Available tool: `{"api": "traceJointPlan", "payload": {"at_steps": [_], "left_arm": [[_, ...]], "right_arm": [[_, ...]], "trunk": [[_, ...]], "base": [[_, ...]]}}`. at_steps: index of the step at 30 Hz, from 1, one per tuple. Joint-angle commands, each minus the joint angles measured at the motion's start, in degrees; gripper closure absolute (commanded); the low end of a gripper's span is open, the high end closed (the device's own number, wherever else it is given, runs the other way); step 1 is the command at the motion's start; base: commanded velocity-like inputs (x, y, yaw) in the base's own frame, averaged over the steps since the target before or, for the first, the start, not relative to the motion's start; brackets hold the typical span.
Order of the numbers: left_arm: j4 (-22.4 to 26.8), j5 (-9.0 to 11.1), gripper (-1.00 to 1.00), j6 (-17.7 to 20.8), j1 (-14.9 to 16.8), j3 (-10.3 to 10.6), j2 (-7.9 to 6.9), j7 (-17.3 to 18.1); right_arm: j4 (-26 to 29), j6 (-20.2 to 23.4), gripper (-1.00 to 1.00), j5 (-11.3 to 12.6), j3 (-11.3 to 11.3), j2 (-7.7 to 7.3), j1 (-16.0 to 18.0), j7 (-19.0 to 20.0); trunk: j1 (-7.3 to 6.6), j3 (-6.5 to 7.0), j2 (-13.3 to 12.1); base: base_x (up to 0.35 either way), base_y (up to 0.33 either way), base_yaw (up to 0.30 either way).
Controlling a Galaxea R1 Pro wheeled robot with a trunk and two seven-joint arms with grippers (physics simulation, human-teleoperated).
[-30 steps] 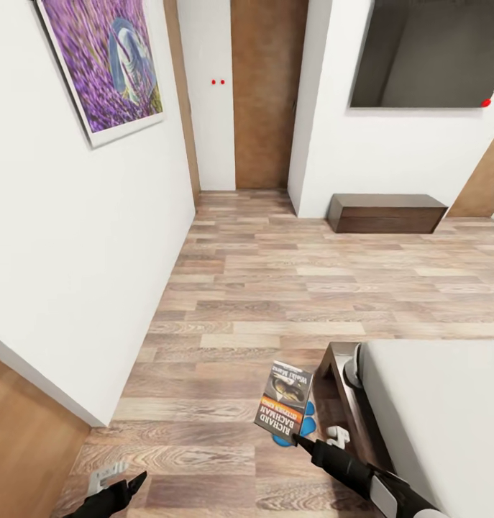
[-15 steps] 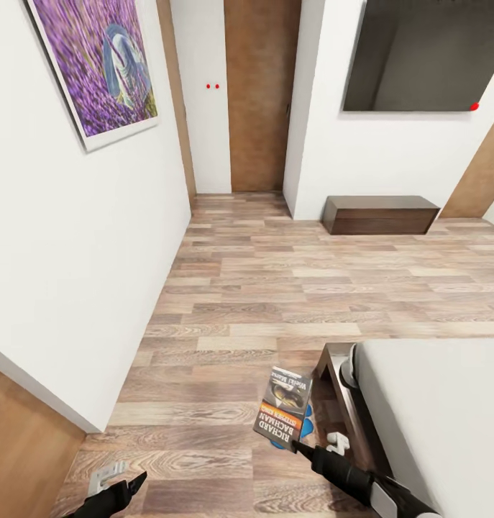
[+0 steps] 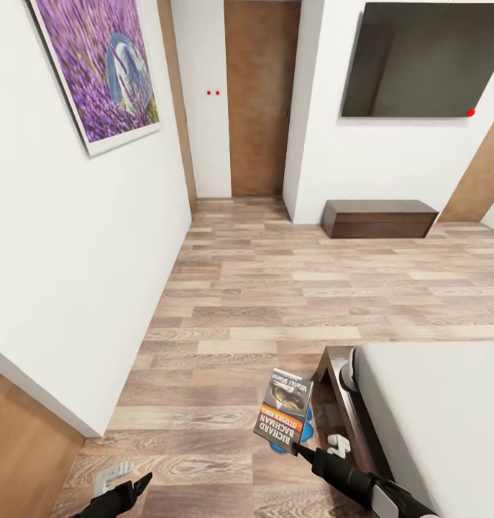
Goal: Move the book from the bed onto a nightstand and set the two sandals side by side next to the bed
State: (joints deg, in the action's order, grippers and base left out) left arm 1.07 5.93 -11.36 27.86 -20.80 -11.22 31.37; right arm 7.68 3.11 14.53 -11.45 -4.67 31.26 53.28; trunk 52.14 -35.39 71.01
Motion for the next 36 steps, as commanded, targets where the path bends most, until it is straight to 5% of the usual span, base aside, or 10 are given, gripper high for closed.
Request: {"api": "traceJointPlan", "payload": {"at_steps": [1, 36], "left_arm": [[-0.1, 0.6, -1.00, -0.1, 0.0, 0.2, 0.01, 0.3], [-0.1, 0.7, -1.00, -0.1, -0.8, 0.2, 0.89, 0.3]], "right_arm": [[0.0, 0.3, 1.00, -0.1, -0.4, -0.01, 0.0, 0.2], [-0.7, 0.3, 1.00, 0.0, -0.4, -0.08, 0.0, 0.1]], "trunk": [[0.00, 0.05, 0.0], [0.00, 2.10, 0.0]], "base": [[0.000, 0.000, 0.000], [0.000, 0.000, 0.000]]}}
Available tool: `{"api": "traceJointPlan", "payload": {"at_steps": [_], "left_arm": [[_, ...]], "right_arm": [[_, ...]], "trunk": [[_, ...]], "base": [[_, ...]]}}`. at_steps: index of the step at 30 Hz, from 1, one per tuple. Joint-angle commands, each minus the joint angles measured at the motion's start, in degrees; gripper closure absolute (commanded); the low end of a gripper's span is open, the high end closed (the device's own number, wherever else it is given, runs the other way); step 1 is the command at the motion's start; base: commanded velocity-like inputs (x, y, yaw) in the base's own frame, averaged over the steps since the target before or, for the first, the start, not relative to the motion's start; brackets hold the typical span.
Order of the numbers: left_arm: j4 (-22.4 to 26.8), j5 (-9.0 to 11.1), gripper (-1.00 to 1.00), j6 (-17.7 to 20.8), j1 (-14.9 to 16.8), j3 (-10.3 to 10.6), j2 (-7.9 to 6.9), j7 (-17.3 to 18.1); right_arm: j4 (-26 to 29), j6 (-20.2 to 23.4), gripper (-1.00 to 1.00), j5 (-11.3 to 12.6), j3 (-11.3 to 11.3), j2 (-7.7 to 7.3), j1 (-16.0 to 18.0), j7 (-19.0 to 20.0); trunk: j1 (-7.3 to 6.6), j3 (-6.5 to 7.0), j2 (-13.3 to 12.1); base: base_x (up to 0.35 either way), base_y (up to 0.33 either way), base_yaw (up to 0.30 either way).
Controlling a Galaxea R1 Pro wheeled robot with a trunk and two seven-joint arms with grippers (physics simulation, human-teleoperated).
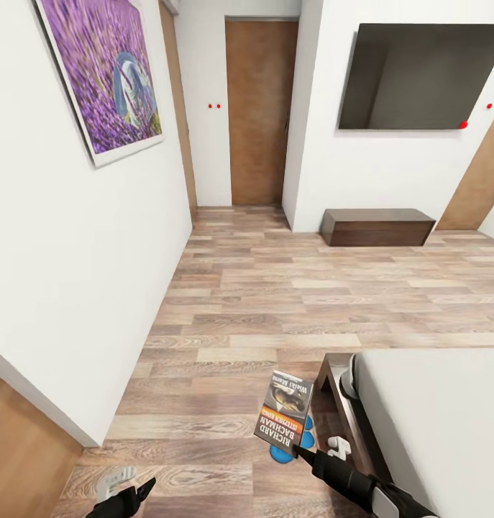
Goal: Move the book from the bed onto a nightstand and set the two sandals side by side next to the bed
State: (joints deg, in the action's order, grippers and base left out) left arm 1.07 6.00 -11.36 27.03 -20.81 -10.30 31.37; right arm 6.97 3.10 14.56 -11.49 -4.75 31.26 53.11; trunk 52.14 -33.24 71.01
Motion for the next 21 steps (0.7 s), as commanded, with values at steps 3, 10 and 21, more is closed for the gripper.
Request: {"api": "traceJointPlan", "payload": {"at_steps": [3, 10, 21], "left_arm": [[-0.1, 0.6, -1.00, -0.1, 0.0, 0.2, -0.01, 0.3], [-0.1, 0.6, -1.00, 0.0, 0.0, 0.2, 0.42, 0.3], [0.2, 0.0, -1.00, 0.0, 0.0, 2.1, 3.51, -4.4]], "right_arm": [[0.0, 0.3, 1.00, -0.1, -0.4, 0.02, 0.0, 0.2], [-2.2, 0.3, 1.00, -0.1, -0.4, 0.00, 0.0, 0.1], [-2.9, 0.2, 1.00, -0.1, -0.4, 0.00, -0.1, 0.1]], "trunk": [[0.00, 0.23, 0.0], [0.00, 0.88, 0.0], [0.00, 1.89, 0.0]], "base": [[0.000, 0.000, 0.000], [0.000, 0.000, 0.000], [0.000, 0.000, 0.000]]}}
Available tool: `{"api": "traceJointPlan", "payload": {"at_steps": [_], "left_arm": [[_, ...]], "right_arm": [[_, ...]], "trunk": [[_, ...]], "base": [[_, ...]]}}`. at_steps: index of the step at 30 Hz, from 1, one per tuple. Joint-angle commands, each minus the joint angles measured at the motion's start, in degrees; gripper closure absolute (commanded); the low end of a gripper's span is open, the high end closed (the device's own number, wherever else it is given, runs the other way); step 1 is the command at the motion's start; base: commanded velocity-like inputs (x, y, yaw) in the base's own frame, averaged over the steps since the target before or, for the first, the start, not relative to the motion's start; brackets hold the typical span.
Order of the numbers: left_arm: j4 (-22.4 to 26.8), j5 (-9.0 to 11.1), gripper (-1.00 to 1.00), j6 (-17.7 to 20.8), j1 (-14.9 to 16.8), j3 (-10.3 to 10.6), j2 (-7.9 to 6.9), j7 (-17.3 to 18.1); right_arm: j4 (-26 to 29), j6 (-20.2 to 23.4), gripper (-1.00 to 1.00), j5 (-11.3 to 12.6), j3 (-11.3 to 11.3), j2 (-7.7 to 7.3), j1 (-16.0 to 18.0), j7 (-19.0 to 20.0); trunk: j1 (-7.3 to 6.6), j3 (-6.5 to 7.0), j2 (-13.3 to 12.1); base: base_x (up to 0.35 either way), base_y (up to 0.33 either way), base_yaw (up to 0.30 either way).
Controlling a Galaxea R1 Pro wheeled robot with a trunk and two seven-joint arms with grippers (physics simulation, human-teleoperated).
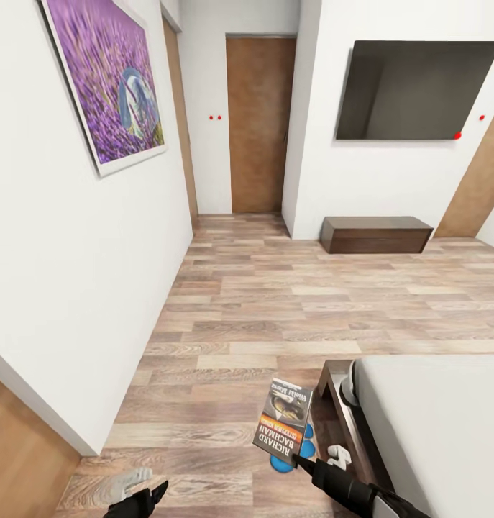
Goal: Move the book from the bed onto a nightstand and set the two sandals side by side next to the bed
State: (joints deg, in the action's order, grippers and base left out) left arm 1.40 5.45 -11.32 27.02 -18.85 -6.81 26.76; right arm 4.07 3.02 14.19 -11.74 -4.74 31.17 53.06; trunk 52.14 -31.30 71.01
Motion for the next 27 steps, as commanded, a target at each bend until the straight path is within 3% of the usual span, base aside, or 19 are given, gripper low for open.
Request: {"api": "traceJointPlan", "payload": {"at_steps": [1, 4, 5, 6, 7, 12, 27], "left_arm": [[-0.1, 0.4, -1.00, 0.0, 0.0, 0.6, 0.46, -1.1], [1.7, -2.0, -1.00, 0.1, 0.0, 3.7, 4.71, -10.0], [2.2, -2.7, -1.00, 0.1, 0.0, 4.3, 5.36, -11.4], [3.0, -4.3, -1.00, 0.1, 0.0, 5.2, 6.32, -13.9], [3.8, -7.6, -1.00, 0.0, 0.0, 6.5, 7.46, -17.1], [4.0, -9.4, -1.00, -0.6, 0.0, 7.1, 7.84, -18.7], [2.6, -9.7, -1.00, -0.8, 0.0, 7.2, 7.62, -18.8]], "right_arm": [[0.0, 0.3, 1.00, 0.2, -0.1, -0.01, 0.0, 0.2], [0.0, 0.3, 1.00, 0.2, -0.1, -0.01, 0.0, 0.2], [0.0, 0.3, 1.00, 0.2, -0.1, -0.01, 0.0, 0.2], [0.0, 0.3, 1.00, 0.2, -0.1, -0.01, 0.0, 0.2], [0.0, 0.3, 1.00, 0.2, -0.1, -0.01, 0.0, 0.2], [0.0, 0.3, 1.00, 0.2, -0.1, -0.01, 0.0, 0.2], [0.0, 0.3, 1.00, 0.2, -0.1, -0.01, 0.0, 0.2]], "trunk": [[0.00, 0.04, 0.0], [0.00, 0.32, 0.0], [0.00, 0.41, 0.0], [0.00, 0.51, 0.0], [0.00, 0.60, 0.0], [0.00, 1.06, 0.0], [0.00, 2.34, 0.0]], "base": [[0.000, 0.000, 0.000], [0.000, 0.000, 0.000], [0.000, 0.000, 0.000], [0.000, 0.000, 0.000], [0.000, 0.000, 0.000], [0.000, 0.000, 0.000], [0.000, 0.000, 0.000]]}}
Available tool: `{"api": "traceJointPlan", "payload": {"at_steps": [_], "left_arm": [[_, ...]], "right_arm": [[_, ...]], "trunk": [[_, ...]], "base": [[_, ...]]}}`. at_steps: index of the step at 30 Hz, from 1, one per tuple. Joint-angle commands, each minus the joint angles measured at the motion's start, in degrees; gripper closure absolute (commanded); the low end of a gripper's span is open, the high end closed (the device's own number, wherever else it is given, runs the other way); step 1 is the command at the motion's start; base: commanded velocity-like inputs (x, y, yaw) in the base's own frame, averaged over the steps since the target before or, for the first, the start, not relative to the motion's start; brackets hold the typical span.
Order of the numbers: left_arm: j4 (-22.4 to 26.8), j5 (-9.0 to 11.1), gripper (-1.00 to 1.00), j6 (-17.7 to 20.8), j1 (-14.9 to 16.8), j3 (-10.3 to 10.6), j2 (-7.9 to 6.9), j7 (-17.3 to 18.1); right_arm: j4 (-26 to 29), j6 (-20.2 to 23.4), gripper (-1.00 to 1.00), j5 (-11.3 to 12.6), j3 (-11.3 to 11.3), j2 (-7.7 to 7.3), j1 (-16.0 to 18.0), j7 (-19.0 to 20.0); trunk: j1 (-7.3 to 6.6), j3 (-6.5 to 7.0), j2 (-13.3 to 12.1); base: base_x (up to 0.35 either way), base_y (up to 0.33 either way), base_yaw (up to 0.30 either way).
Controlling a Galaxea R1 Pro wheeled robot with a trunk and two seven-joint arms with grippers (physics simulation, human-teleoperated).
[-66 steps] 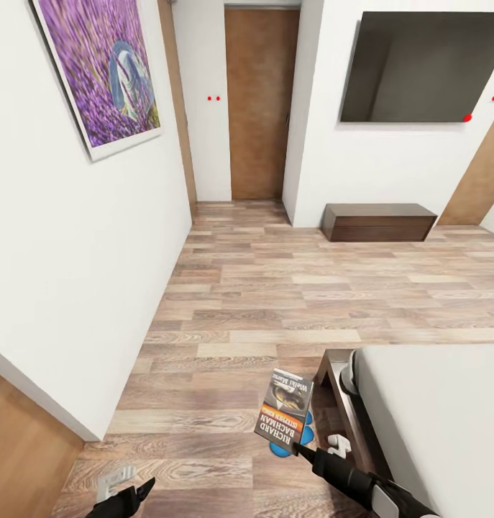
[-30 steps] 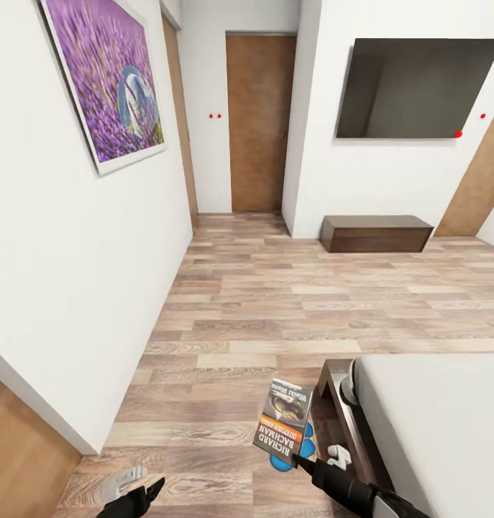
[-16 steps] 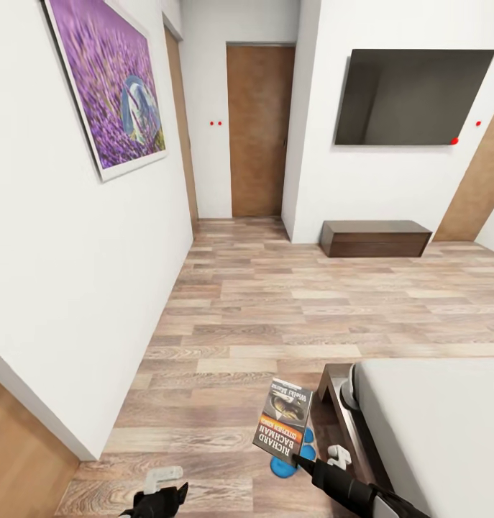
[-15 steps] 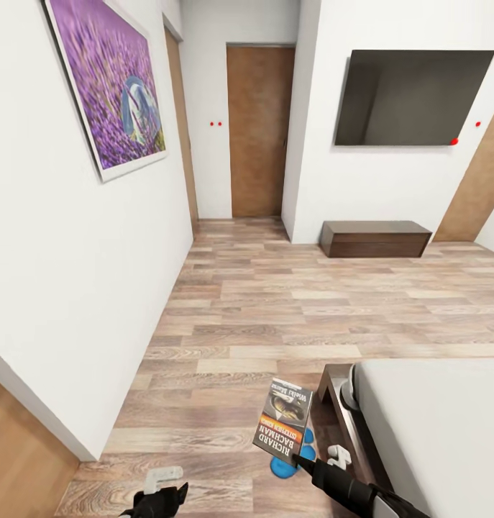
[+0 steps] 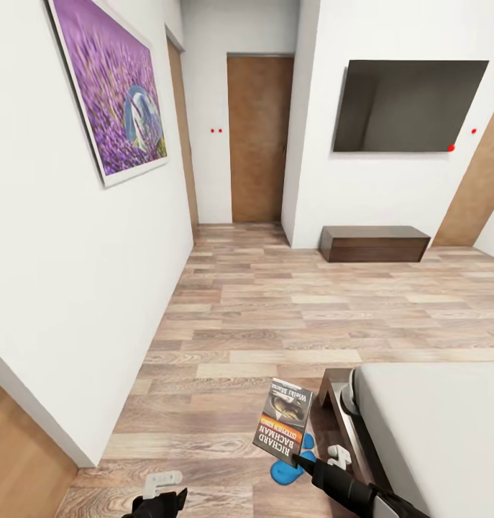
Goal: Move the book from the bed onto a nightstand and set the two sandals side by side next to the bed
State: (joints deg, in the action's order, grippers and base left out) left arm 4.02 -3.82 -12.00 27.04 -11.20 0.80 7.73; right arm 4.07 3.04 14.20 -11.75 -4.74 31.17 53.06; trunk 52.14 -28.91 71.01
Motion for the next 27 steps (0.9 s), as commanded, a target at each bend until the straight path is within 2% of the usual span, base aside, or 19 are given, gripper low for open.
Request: {"api": "traceJointPlan", "payload": {"at_steps": [1, 18, 27], "left_arm": [[0.0, -0.4, -1.00, -0.1, 0.0, -0.5, 0.03, 0.2], [-0.4, 0.0, -1.00, -0.7, 0.0, -0.5, 0.07, 0.2], [-1.8, 0.1, -1.00, -1.0, 0.0, -0.6, 0.07, 0.2]], "right_arm": [[0.0, 0.3, 1.00, 0.2, -0.1, -0.01, 0.0, 0.2], [-0.1, 0.4, 1.00, 0.3, -0.1, -0.19, 0.0, -0.1], [-1.5, 0.3, 1.00, 0.3, -0.1, -0.20, 0.0, -0.1]], "trunk": [[0.00, -0.03, 0.0], [0.00, 0.05, 0.0], [0.00, 0.67, 0.0]], "base": [[0.000, 0.000, 0.000], [0.000, 0.000, 0.000], [0.000, 0.000, 0.000]]}}
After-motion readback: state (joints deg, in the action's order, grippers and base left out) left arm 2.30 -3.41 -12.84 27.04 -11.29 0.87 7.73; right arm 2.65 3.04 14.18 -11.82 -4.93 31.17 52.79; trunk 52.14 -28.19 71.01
